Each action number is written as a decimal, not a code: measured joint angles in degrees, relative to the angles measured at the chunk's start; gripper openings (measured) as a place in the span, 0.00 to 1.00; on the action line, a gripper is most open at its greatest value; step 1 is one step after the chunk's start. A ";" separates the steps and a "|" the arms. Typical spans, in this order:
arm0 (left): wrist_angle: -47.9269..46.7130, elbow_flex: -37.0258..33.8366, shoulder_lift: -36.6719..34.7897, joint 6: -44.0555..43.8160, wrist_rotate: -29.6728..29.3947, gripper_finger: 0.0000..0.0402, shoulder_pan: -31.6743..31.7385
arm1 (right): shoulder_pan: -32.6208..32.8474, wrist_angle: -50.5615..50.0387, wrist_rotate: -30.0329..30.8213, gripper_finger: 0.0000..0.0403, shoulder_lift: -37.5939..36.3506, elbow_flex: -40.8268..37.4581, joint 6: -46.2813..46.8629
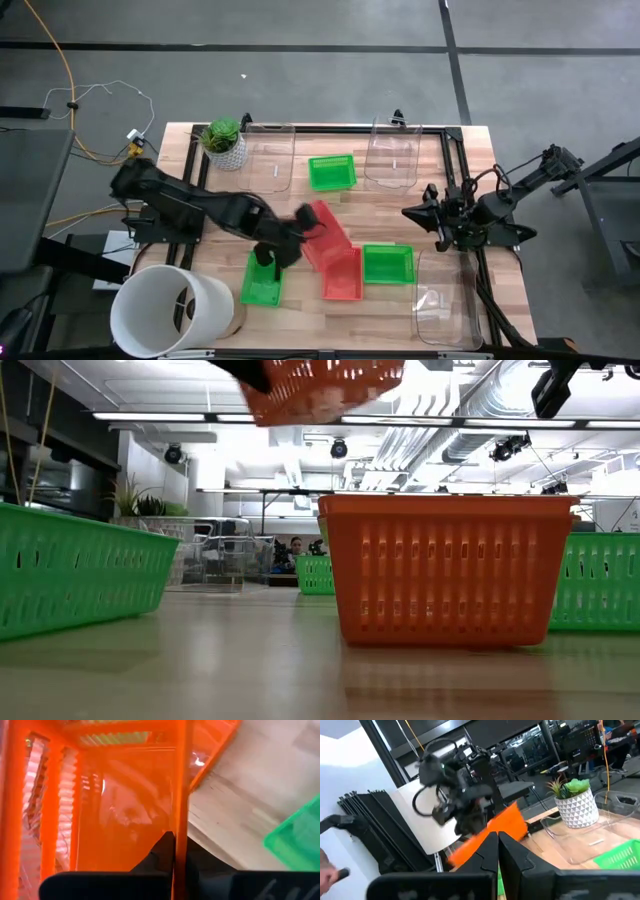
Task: Stack baskets by color
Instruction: Stack the top orange bin on the bottom stacked orange bins
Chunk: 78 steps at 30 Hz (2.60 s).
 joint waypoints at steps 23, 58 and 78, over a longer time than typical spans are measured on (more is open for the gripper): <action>3.02 8.35 22.04 24.57 11.04 0.00 -1.02 | 0.02 0.61 1.79 0.00 0.09 0.00 -3.73; 2.38 8.35 23.06 23.24 9.95 0.00 0.37 | 0.02 0.20 1.70 0.00 0.11 0.00 -3.73; 3.20 8.33 22.24 14.62 11.01 0.31 0.96 | 0.02 0.19 1.68 0.00 0.11 0.00 -3.73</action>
